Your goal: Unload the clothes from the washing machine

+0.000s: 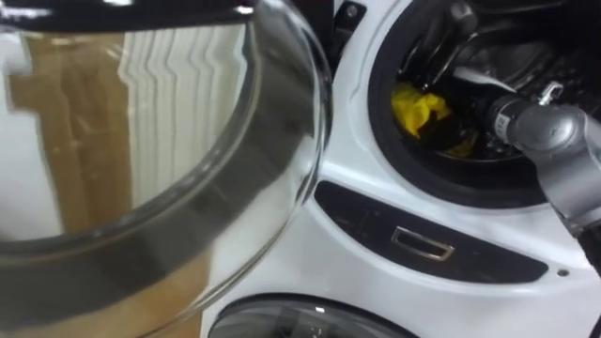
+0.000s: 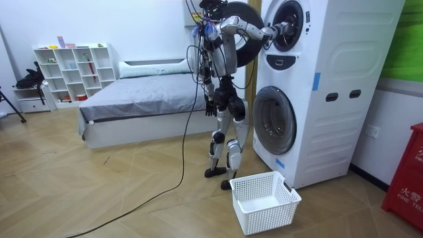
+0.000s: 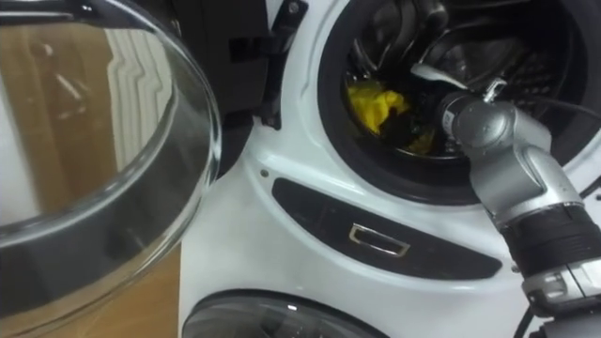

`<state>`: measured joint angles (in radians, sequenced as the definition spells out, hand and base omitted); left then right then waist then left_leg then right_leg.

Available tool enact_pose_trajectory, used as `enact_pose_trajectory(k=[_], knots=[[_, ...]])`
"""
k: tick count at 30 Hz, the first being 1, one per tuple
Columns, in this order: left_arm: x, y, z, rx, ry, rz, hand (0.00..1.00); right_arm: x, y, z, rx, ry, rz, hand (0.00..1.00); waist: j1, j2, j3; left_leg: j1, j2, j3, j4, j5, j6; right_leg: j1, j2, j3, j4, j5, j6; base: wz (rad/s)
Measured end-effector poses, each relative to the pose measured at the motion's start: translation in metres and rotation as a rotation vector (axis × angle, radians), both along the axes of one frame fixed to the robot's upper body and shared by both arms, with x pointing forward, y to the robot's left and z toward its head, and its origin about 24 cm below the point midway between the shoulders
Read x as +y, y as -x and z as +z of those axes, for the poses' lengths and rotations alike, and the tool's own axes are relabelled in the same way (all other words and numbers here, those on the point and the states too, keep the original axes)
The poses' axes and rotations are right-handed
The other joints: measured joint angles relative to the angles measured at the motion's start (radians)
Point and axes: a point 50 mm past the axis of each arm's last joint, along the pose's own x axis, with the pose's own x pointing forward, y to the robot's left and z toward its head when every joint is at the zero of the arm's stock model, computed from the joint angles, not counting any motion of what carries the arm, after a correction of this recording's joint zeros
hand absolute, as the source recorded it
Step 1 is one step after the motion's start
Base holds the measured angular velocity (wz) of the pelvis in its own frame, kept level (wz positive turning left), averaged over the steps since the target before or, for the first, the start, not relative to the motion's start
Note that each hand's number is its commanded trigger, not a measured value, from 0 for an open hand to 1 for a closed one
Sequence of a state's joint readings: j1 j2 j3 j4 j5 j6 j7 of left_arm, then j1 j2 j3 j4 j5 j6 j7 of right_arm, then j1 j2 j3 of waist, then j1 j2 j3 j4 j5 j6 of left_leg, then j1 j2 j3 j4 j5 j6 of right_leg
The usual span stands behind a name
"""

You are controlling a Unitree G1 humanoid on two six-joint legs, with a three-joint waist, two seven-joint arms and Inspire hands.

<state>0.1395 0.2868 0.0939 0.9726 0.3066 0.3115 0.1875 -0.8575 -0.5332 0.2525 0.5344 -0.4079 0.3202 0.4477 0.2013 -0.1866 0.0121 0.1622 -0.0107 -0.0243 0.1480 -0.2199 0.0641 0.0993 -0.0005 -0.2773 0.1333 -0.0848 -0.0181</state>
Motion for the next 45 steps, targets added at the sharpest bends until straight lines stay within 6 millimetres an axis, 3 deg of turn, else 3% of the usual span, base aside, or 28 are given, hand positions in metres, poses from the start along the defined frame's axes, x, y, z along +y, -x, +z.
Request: enact_pose_trajectory(k=[10,12,15,18,20,24,25,28,31,36,41,43,45], knots=[[-0.002,-0.020,0.002,-0.055,-0.042,-0.028,0.00,0.014,0.005,0.013,-0.096,-0.010,0.064,1.00,0.002,0.007,-0.0025,-0.003,0.009,0.036,-0.014,0.000,0.000,-0.029,0.009,0.036,0.002,0.000,0.000,-0.12],[-0.003,-0.022,0.002,-0.074,-0.050,-0.038,0.00,0.021,0.008,0.018,-0.142,0.001,0.085,1.00,0.003,0.012,0.0000,-0.004,0.009,0.051,-0.017,0.000,0.000,-0.036,0.009,0.045,0.002,0.000,0.000,-0.23],[-0.004,-0.020,0.001,-0.083,-0.066,-0.042,0.00,0.028,0.013,0.025,-0.199,0.008,0.109,1.00,-0.001,0.020,-0.0045,-0.011,0.009,0.065,-0.016,0.000,0.000,-0.050,0.010,0.064,0.003,0.000,0.000,-0.17],[-0.009,-0.008,-0.003,-0.071,-0.060,-0.024,0.00,0.044,0.025,0.039,-0.304,0.002,0.173,1.00,-0.013,0.035,-0.0083,-0.019,0.007,0.083,-0.012,0.000,0.000,-0.068,0.011,0.086,0.002,0.000,-0.001,-0.22],[-0.013,0.004,-0.007,-0.050,-0.049,-0.010,0.00,0.055,0.039,0.051,-0.396,-0.046,0.232,1.00,-0.050,0.049,-0.0127,-0.020,0.009,0.102,-0.011,0.000,-0.001,-0.069,0.006,0.086,0.002,0.000,-0.001,0.00],[-0.014,0.013,-0.008,-0.063,-0.057,0.023,0.00,0.062,0.064,0.076,-0.542,-0.189,0.311,1.00,-0.075,0.062,-0.0123,-0.019,0.014,0.110,-0.011,0.000,-0.001,-0.072,0.012,0.105,0.002,0.000,-0.001,-0.12],[-0.018,0.014,-0.009,-0.073,-0.058,0.031,0.00,0.061,0.076,0.078,-0.586,-0.241,0.329,1.00,-0.089,0.066,-0.0183,-0.018,0.016,0.111,-0.011,0.000,-0.001,-0.071,0.012,0.106,0.002,0.000,-0.001,0.00],[-0.028,0.018,-0.011,-0.094,-0.031,0.029,0.00,0.057,0.101,0.066,-0.638,-0.351,0.358,1.00,-0.118,0.092,-0.0220,0.006,0.017,0.113,-0.012,0.000,-0.001,-0.043,0.013,0.115,0.001,0.000,-0.001,0.06],[-0.028,0.022,-0.012,-0.107,-0.031,0.039,0.00,0.059,0.113,0.049,-0.595,-0.461,0.375,1.00,-0.151,0.106,-0.0257,0.017,0.017,0.120,-0.013,0.000,-0.001,-0.032,0.013,0.120,0.001,0.000,0.000,-0.05],[-0.030,0.027,-0.012,-0.133,-0.046,0.062,0.00,0.048,0.119,0.045,-0.566,-0.584,0.365,1.00,-0.176,0.118,-0.0175,0.013,0.016,0.152,-0.015,-0.001,-0.002,-0.047,0.015,0.140,0.001,0.000,0.000,-0.16],[-0.032,0.041,-0.013,-0.112,-0.043,0.070,0.00,0.043,0.134,0.042,-0.585,-0.644,0.393,1.00,-0.196,0.119,-0.0172,0.007,0.021,0.155,-0.017,-0.007,-0.011,-0.050,0.017,0.138,0.001,0.000,0.000,0.07],[-0.032,0.045,-0.014,-0.097,-0.042,0.074,0.00,0.030,0.138,0.034,-0.579,-0.645,0.335,1.00,-0.201,0.130,-0.0092,0.004,0.029,0.157,-0.017,-0.028,-0.005,-0.051,0.025,0.138,0.001,0.000,-0.001,0.03],[-0.032,0.049,-0.014,-0.089,-0.043,0.083,0.00,0.022,0.143,0.024,-0.552,-0.643,0.296,1.00,-0.198,0.136,-0.0124,0.002,0.030,0.158,-0.014,-0.031,-0.004,-0.050,0.025,0.138,0.005,0.000,-0.001,-0.03]])
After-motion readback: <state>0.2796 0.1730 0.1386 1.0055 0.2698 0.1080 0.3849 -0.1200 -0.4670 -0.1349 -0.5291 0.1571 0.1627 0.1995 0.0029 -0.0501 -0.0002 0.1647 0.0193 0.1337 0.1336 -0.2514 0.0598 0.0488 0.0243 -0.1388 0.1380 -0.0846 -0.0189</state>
